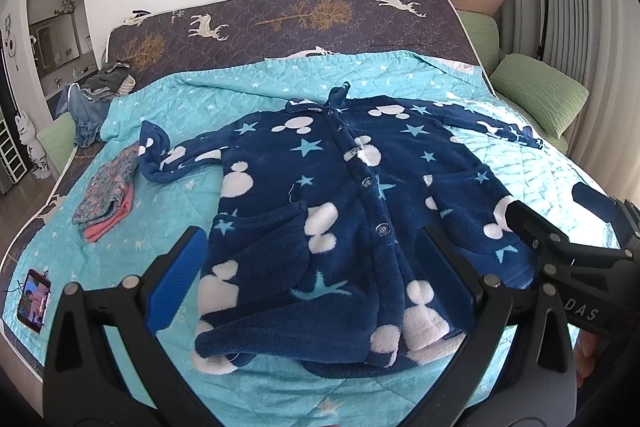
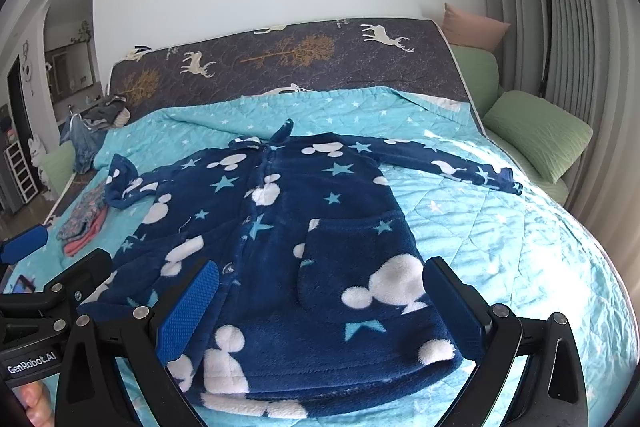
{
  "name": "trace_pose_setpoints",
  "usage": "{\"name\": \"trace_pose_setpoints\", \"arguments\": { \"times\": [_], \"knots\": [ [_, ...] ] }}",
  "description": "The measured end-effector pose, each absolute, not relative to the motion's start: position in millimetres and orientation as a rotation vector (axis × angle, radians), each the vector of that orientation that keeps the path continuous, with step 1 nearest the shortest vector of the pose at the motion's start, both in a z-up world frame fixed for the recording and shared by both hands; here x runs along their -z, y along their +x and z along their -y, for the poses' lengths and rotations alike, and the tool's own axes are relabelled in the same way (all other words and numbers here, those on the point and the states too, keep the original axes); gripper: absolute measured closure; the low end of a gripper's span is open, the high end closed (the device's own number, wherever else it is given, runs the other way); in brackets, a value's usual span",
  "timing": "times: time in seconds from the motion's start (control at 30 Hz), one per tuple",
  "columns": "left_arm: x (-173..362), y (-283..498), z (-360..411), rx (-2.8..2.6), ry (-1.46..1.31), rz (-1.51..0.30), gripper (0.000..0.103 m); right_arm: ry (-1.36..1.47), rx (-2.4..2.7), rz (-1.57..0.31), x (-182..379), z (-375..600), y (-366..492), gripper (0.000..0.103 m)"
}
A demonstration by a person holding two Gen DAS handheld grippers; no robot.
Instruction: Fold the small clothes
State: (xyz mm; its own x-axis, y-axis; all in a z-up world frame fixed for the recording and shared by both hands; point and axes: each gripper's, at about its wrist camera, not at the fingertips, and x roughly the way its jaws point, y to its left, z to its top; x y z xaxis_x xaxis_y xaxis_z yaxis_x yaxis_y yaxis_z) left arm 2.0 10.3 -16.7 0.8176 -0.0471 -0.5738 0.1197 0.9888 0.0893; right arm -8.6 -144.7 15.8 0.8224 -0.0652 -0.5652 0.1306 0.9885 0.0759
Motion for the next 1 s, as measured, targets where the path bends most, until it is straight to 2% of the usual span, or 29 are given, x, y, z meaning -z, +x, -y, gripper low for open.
{"name": "trace_pose_setpoints", "arguments": {
  "times": [1.0],
  "knots": [
    [25.0, 7.4, -17.0, 0.072, 0.114, -0.629, 0.0, 0.113, 0.105, -0.605, -12.4, 144.8, -6.4, 0.0]
  ]
}}
